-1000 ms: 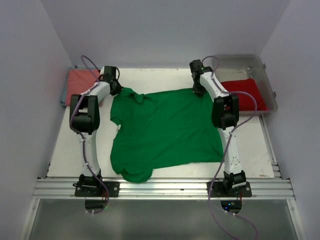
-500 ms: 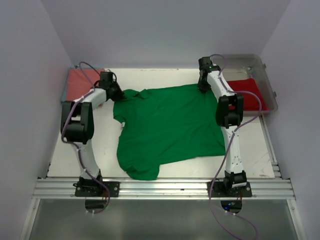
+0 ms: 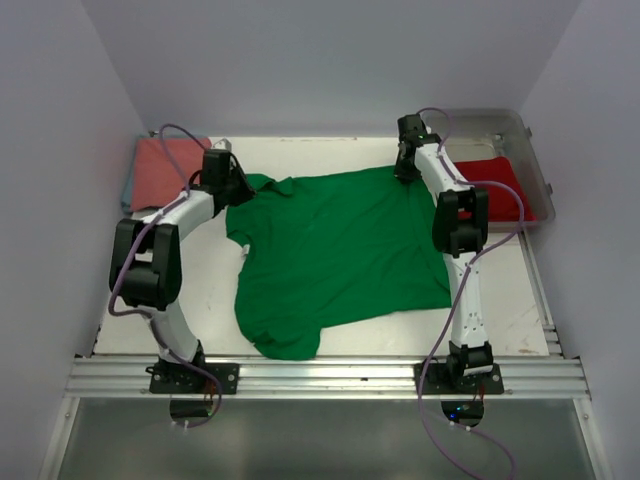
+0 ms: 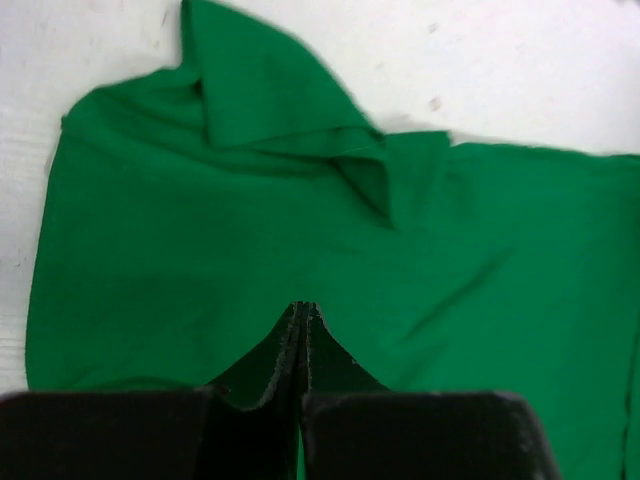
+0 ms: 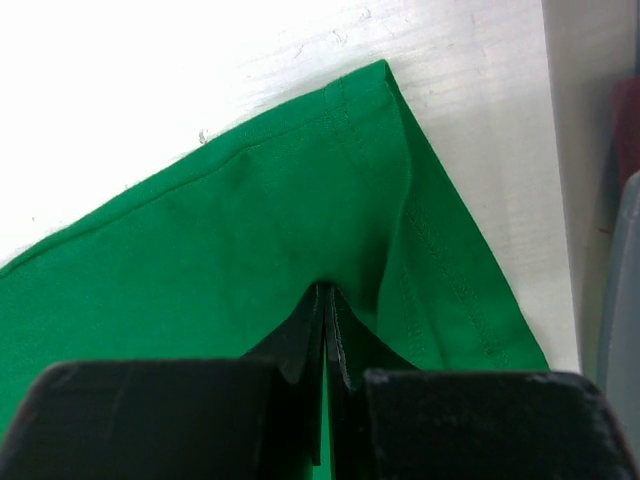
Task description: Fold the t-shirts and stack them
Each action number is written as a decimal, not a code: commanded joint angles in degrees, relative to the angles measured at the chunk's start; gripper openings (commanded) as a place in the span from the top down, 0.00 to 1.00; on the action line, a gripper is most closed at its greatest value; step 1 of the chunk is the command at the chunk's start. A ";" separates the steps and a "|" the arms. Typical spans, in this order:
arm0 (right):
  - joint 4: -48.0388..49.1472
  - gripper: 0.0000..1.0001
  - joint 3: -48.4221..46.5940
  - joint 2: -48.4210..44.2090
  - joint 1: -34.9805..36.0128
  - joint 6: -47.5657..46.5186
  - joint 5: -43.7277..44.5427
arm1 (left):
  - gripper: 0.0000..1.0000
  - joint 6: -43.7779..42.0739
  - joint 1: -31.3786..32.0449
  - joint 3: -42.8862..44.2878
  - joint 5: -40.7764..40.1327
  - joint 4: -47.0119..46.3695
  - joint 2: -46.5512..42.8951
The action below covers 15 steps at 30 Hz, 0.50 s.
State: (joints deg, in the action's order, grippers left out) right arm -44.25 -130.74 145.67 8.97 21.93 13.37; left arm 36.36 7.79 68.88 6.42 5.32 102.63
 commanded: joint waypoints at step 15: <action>0.74 1.00 9.36 -2.67 -0.01 -0.14 -2.29 | 1.00 0.11 -1.37 13.98 -12.47 6.52 17.68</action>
State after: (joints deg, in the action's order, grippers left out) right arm -38.79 -124.18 142.43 8.82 21.85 12.67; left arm 36.40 7.62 77.36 -1.17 9.47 117.34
